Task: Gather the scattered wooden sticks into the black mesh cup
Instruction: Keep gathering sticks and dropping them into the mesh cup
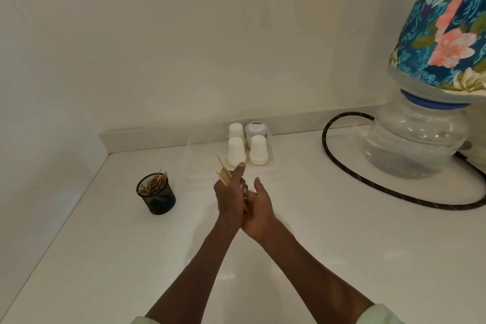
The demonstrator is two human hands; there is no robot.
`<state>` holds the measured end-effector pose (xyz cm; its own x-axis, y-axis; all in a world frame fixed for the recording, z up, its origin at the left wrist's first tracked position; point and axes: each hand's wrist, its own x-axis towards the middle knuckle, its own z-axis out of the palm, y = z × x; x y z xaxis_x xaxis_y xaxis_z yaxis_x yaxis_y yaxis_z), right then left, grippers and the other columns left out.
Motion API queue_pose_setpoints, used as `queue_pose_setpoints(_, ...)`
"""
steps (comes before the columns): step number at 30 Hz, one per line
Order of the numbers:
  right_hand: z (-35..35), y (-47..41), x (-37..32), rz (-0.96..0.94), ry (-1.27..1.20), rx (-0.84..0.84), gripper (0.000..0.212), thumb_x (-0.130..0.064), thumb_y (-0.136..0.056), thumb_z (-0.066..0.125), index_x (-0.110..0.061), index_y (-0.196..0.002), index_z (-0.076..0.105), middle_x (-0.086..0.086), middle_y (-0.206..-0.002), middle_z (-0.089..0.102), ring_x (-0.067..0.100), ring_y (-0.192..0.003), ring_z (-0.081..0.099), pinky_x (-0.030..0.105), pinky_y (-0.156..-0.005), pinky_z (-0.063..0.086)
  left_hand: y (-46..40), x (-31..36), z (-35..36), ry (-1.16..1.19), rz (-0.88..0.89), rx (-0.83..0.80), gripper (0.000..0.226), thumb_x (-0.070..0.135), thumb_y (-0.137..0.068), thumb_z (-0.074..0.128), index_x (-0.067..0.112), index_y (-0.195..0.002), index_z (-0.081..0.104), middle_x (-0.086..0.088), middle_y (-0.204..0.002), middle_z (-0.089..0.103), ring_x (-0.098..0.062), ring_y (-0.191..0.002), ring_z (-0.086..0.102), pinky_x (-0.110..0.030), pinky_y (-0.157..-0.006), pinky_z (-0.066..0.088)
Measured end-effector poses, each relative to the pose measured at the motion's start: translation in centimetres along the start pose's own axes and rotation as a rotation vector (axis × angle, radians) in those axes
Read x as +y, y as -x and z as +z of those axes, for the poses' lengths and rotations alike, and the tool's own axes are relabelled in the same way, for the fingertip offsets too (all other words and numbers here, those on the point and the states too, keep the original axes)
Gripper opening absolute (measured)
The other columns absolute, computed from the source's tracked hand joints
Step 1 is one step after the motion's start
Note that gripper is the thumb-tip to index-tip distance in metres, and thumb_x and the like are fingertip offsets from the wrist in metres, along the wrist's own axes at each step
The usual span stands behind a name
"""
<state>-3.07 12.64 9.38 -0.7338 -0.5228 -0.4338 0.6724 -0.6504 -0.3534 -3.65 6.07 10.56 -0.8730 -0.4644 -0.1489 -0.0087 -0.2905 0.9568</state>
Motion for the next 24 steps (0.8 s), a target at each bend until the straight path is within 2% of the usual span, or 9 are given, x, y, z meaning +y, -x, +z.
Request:
queue_pose_setpoints(3,-0.5,-0.2,0.1,-0.001,0.052,0.041,0.072,-0.060,-0.099,0.028,-0.003,-0.134,0.054,0.017,-0.130,0.063,0.032,-0.122,0.060,0.043,-0.097,0.051,-0.3,0.8,0.2,-0.063,0.062,0.057,0.042,0.033,-0.084,0.066,0.014,-0.052,0.047,0.001,-0.045,0.040,-0.014,-0.040,0.037,-0.030,-0.048,0.035)
queue_pose_setpoints(5,-0.9,-0.3,0.5,-0.003,0.067,0.061,0.074,-0.059,-0.099,0.026,0.000,-0.138,0.048,0.019,-0.132,0.061,0.033,-0.123,0.058,0.043,-0.101,0.047,-0.5,1.1,0.4,-0.063,0.083,0.072,0.041,0.028,-0.087,0.065,0.014,-0.052,0.046,-0.001,-0.045,0.038,-0.016,-0.040,0.034,-0.029,-0.046,0.031)
queue_pose_setpoints(8,-1.0,-0.3,0.7,0.010,0.066,-0.006,0.077,-0.061,-0.099,0.022,0.001,-0.139,0.048,0.017,-0.125,0.066,0.031,-0.117,0.063,0.040,-0.098,0.049,-0.5,1.2,0.4,-0.036,0.112,0.059,0.038,0.026,-0.086,0.067,0.015,-0.055,0.049,-0.002,-0.046,0.042,-0.017,-0.042,0.037,-0.028,-0.043,0.033)
queue_pose_setpoints(12,0.1,0.1,0.2,0.030,0.016,-0.112,0.072,-0.061,-0.099,0.022,-0.009,-0.138,0.054,0.012,-0.134,0.062,0.027,-0.124,0.059,0.039,-0.098,0.050,-0.2,0.8,0.3,-0.095,0.182,0.051,0.034,0.033,-0.083,0.071,0.012,-0.060,0.057,-0.005,-0.051,0.053,-0.020,-0.049,0.052,-0.031,-0.051,0.047)
queue_pose_setpoints(16,-0.2,0.5,0.3,0.024,0.044,-0.106,0.073,-0.062,-0.099,0.021,-0.009,-0.139,0.052,0.013,-0.135,0.061,0.027,-0.118,0.063,0.038,-0.091,0.053,0.0,1.2,0.9,-0.113,0.143,0.123,0.040,0.039,-0.083,0.067,0.010,-0.057,0.055,0.000,-0.045,0.050,-0.016,-0.042,0.048,-0.030,-0.049,0.041)
queue_pose_setpoints(20,-0.8,0.7,0.3,0.002,0.025,-0.086,0.075,-0.062,-0.099,0.020,-0.006,-0.142,0.046,0.015,-0.138,0.057,0.029,-0.117,0.061,0.039,-0.094,0.050,0.6,1.3,1.3,-0.063,0.131,0.111,0.041,0.036,-0.088,0.063,0.010,-0.058,0.051,-0.001,-0.045,0.046,-0.015,-0.039,0.042,-0.027,-0.044,0.036)
queue_pose_setpoints(24,0.3,1.2,0.1,0.027,-0.034,-0.100,0.070,-0.064,-0.096,0.029,-0.012,-0.137,0.055,0.012,-0.135,0.061,0.027,-0.121,0.061,0.038,-0.101,0.049,1.1,0.9,1.0,-0.102,0.152,0.072,0.040,0.035,-0.085,0.068,0.008,-0.060,0.053,-0.004,-0.047,0.049,-0.018,-0.043,0.047,-0.029,-0.048,0.042)
